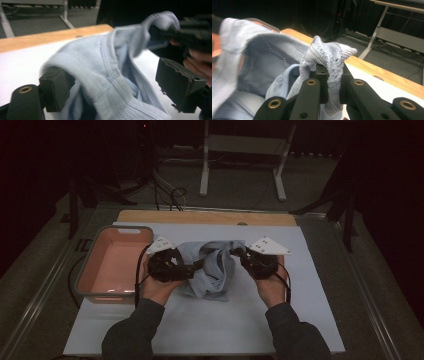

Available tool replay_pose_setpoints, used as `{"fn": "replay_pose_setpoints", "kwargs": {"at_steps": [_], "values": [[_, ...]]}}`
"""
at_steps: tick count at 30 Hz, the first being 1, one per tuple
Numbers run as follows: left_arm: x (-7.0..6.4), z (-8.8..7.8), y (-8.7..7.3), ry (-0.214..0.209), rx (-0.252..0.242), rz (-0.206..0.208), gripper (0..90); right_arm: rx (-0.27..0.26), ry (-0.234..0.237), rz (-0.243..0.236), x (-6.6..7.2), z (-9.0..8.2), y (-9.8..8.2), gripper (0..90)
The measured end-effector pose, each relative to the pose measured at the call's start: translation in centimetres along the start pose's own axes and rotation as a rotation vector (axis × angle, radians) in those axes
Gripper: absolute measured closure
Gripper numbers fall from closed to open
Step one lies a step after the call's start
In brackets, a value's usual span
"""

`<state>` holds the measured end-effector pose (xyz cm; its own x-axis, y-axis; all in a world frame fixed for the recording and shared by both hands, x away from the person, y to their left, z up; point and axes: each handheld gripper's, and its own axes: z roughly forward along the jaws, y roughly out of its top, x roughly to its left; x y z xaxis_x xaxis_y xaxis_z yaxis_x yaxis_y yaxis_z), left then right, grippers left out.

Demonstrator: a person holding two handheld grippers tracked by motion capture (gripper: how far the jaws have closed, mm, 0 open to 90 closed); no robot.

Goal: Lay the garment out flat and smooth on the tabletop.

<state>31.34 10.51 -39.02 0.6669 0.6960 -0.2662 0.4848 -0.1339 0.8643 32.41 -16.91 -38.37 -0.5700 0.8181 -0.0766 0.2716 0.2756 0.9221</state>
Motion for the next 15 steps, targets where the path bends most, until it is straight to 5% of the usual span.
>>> {"fn": "replay_pose_setpoints", "kwargs": {"at_steps": [4, 10, 15], "values": [[-0.5, 1.3, -1.1, 0.0, 0.062, 0.027, 17.5, 0.023, 0.0, 0.025, -0.2, 0.5, -0.3, 81.9], [-0.2, 1.9, -1.1, 0.013, 0.067, 0.03, 25.0, 0.014, 0.049, 0.023, 0.0, 0.2, -0.8, 42.4], [0.1, 1.7, -0.7, 0.036, 0.051, 0.022, 24.6, 0.021, 0.061, 0.021, 0.3, -0.5, -2.2, 32.5]]}}
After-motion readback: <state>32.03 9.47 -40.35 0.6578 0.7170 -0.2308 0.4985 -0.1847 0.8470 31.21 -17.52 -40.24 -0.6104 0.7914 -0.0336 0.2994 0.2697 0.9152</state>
